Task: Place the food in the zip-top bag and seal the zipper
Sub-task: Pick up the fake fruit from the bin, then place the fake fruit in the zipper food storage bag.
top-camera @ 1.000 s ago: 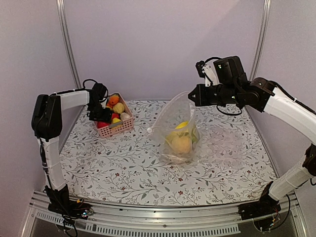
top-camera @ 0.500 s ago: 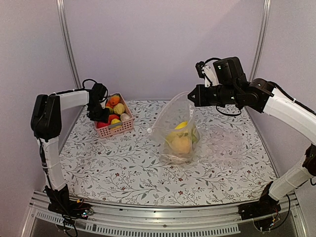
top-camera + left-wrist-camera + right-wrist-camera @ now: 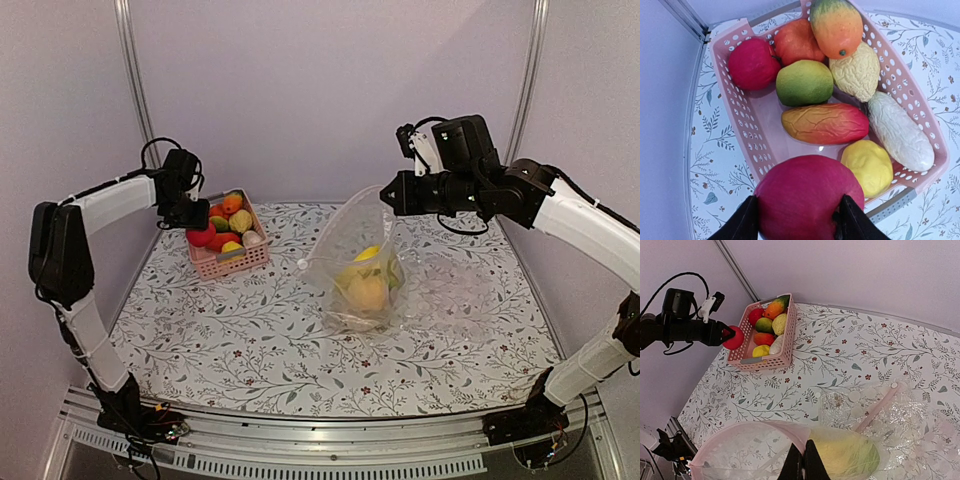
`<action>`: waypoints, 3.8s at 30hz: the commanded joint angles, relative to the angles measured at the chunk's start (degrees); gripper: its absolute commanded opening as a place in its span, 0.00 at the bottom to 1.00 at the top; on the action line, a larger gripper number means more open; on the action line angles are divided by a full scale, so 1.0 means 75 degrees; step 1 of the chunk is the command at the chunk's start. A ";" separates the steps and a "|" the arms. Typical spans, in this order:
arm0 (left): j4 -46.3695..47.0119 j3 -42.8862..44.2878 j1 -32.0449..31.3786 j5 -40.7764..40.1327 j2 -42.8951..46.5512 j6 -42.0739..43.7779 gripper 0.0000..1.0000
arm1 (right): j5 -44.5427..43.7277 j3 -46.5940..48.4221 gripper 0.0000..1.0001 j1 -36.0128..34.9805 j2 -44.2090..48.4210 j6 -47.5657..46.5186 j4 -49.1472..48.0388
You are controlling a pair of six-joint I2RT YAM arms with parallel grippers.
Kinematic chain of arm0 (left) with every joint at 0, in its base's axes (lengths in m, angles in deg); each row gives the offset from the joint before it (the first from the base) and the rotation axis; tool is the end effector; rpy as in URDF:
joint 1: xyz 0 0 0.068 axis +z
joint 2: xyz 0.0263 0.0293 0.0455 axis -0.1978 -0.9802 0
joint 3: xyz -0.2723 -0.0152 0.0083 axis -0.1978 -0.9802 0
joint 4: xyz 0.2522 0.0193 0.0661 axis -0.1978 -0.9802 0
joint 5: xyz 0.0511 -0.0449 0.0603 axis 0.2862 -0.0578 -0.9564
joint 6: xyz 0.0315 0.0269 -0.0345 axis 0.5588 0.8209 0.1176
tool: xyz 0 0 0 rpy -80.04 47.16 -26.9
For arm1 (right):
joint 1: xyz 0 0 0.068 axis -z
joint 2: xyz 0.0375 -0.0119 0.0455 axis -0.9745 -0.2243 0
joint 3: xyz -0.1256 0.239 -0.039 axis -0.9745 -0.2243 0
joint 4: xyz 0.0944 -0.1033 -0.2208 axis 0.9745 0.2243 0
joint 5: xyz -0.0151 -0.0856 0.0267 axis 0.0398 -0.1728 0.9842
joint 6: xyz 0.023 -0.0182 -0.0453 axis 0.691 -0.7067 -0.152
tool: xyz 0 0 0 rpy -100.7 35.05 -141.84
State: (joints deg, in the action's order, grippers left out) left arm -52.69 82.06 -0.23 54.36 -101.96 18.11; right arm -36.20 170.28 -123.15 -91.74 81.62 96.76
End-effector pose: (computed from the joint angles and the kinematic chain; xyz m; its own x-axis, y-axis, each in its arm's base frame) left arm 0.3890 -0.0726 0.2594 -0.8116 0.0163 -0.5840 -0.0395 0.9958 0.0827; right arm 0.2282 0.2326 0.3990 -0.5528 -0.0402 -0.8323 -0.4920 0.8219 0.2870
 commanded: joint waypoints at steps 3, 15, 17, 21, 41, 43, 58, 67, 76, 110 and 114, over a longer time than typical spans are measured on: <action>0.0486 -0.0431 -0.0061 0.0062 0.0559 -0.0151 0.46 | 0.0027 0.0000 0.00 0.0018 0.0048 0.0049 -0.0095; 0.0873 -0.1127 -0.0696 0.1225 0.2853 -0.0383 0.46 | 0.0038 0.0221 0.00 0.0008 -0.0007 -0.0053 0.0094; 0.0830 -0.1185 -0.0977 0.1359 0.3279 -0.0521 0.45 | 0.0048 0.0245 0.00 0.0007 -0.0009 -0.0064 0.0128; 0.0771 -0.1141 -0.1804 0.1851 0.4024 -0.0611 0.45 | 0.0062 0.0293 0.00 0.0009 -0.0010 -0.0109 0.0164; 0.1269 0.0719 -0.5503 0.4307 0.3181 -0.0793 0.44 | 0.0322 0.0365 0.00 0.0009 -0.0040 -0.0019 0.0101; 0.1012 0.1034 -0.5617 0.4064 0.2879 -0.0678 0.44 | 0.0362 0.0365 0.00 0.0007 -0.0045 -0.0011 0.0092; -0.0668 0.2587 -0.6335 0.2138 0.1294 -0.0336 0.43 | 0.0366 0.0271 0.00 0.0011 0.0060 -0.0024 0.0063; -0.1125 0.2789 -0.6477 0.0549 0.0918 -0.0228 0.43 | 0.0334 0.0207 0.00 0.0012 0.0082 -0.0030 0.0059; -0.1173 0.3129 -0.6866 0.0492 0.0209 -0.0030 0.45 | 0.0367 0.0200 0.00 0.0013 0.0042 -0.0016 0.0019; -0.0152 0.2084 -0.6748 0.1198 0.1187 0.0310 0.77 | 0.0267 0.0236 0.00 0.0009 -0.0002 -0.0075 0.0047; 0.0806 0.1331 -0.6656 0.2215 0.2217 0.0203 0.81 | 0.0259 0.0236 0.00 0.0007 0.0012 -0.0076 0.0056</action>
State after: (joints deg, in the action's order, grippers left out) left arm -55.57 96.18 -50.92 61.68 -93.22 19.35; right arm -33.77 171.16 -123.15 -91.85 81.40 97.85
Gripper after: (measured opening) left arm 0.790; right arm 0.007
